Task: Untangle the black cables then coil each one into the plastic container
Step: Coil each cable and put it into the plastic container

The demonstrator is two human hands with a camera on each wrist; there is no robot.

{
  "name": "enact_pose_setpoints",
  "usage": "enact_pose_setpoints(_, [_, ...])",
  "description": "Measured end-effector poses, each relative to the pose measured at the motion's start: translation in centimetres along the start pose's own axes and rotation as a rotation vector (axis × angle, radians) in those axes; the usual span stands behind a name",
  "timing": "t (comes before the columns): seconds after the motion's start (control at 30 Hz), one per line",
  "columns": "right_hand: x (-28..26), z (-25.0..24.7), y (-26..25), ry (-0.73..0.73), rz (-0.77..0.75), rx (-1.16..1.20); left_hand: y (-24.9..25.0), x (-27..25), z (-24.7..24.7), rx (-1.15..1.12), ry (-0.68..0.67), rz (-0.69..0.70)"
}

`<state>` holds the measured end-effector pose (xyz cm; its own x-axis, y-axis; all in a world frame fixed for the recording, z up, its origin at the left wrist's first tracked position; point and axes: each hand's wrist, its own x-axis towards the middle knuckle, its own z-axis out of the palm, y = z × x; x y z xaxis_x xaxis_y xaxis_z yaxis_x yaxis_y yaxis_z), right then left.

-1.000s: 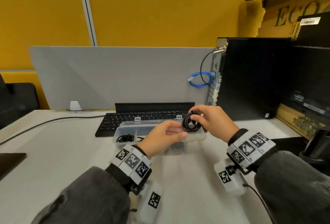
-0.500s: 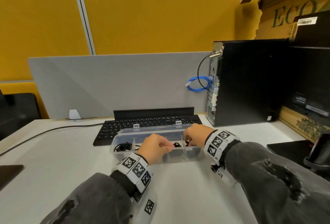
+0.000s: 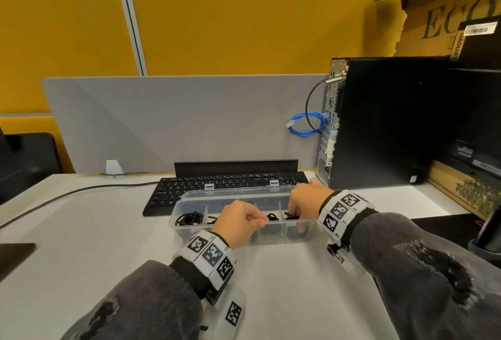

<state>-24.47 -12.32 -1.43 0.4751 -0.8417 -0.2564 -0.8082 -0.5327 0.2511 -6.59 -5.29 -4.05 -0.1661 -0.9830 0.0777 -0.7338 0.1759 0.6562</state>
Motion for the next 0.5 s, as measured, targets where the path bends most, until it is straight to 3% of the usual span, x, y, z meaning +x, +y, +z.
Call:
enact_pose_setpoints(0.13, [-0.3,0.5,0.1,0.021,-0.008,0.022,-0.1,0.2,0.2,-0.014,0.007,0.0])
enact_pose_setpoints(0.33, [-2.2,0.1,1.0,0.197,0.131,0.422,0.1,-0.1,-0.1,-0.039,0.01,0.023])
enact_pose_setpoints(0.5, [-5.2,-0.5,-0.6,0.272,0.227,0.456,0.1,-1.7,-1.0,-0.037,0.05,0.044])
